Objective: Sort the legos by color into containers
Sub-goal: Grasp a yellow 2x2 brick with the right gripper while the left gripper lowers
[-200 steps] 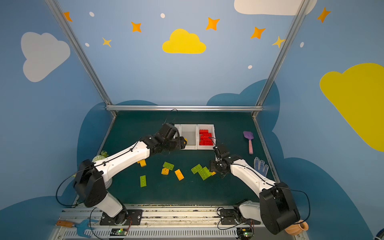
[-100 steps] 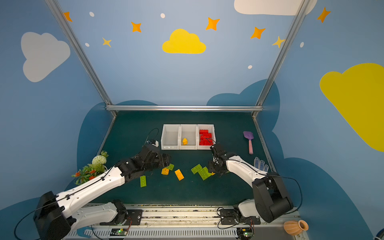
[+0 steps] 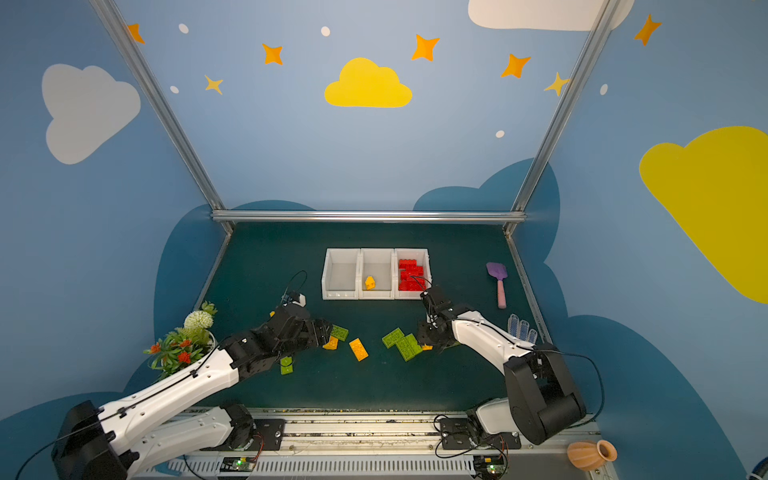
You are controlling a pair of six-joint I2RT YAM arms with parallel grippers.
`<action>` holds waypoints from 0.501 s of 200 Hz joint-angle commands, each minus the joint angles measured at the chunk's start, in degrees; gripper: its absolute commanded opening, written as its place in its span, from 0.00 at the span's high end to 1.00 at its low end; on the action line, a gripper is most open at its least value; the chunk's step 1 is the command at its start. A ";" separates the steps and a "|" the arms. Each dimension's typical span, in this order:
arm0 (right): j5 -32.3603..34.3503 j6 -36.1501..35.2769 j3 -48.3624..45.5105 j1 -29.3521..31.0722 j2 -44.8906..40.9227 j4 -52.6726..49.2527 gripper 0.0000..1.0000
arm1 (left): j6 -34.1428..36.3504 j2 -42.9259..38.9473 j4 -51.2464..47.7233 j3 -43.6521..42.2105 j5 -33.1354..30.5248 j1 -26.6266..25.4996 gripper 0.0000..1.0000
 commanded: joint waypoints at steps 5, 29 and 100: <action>0.89 0.33 -0.56 0.37 0.10 -1.91 0.43 | -0.37 -0.24 -0.40 -0.76 -0.62 -0.12 0.19; 1.48 0.60 -0.90 0.76 -0.04 -2.00 0.48 | -0.62 -0.10 -0.36 -1.08 -0.54 -0.07 0.19; 2.74 0.67 0.22 1.83 1.36 -2.65 0.69 | -0.91 -1.61 -0.77 -2.72 -0.54 -0.10 0.19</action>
